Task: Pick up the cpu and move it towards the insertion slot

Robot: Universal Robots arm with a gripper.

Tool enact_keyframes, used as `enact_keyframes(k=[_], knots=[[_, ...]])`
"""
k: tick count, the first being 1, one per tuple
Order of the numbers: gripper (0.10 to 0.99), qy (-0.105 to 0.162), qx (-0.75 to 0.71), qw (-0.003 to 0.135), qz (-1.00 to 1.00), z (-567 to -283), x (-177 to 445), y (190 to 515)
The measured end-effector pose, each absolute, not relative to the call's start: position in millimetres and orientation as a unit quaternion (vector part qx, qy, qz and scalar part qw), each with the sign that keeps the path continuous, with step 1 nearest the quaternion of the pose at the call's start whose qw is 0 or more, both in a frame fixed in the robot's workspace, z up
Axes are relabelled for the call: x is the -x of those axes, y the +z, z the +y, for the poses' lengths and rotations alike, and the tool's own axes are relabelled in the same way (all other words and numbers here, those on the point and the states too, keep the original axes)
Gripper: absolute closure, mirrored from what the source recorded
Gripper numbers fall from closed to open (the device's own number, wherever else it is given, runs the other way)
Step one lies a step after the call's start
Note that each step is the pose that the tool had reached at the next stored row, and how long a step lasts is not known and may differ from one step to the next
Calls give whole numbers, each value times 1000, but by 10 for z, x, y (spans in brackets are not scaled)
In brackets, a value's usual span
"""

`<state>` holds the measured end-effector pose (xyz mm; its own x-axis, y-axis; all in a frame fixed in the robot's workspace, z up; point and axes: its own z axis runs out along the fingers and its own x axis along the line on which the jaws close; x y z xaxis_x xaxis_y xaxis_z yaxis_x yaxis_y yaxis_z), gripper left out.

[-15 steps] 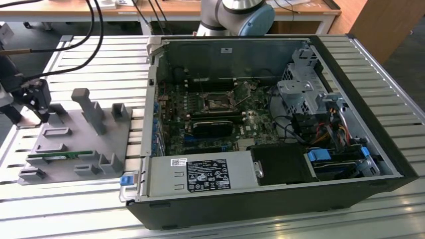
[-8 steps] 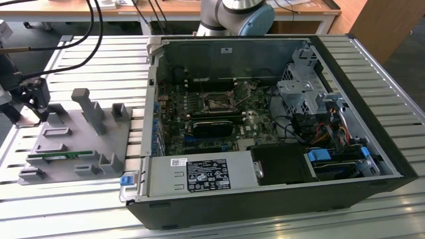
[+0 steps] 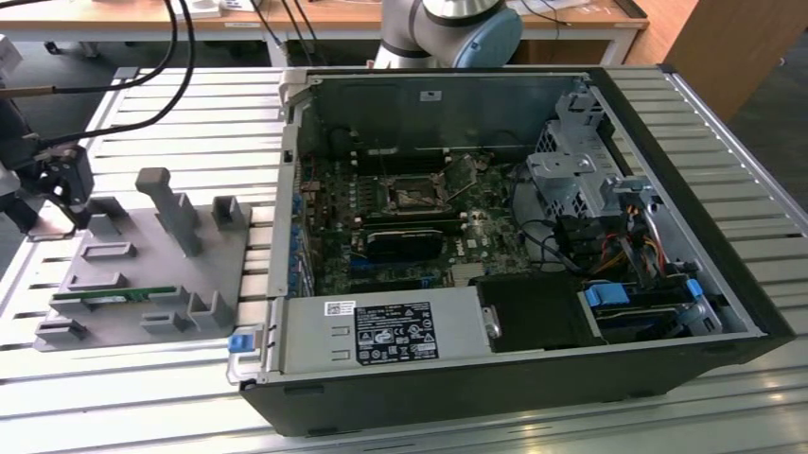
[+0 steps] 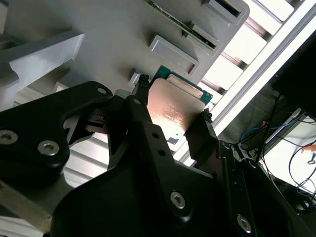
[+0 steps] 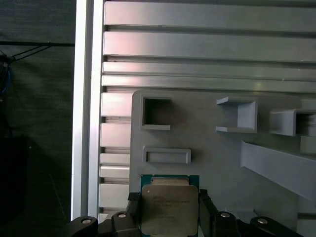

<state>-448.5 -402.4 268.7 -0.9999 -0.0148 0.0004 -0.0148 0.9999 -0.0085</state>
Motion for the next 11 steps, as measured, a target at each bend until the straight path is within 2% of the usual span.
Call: enact_keyframes(k=[11], knots=[[541, 4, -7, 0, -1000, -4024, 4485, 2735]])
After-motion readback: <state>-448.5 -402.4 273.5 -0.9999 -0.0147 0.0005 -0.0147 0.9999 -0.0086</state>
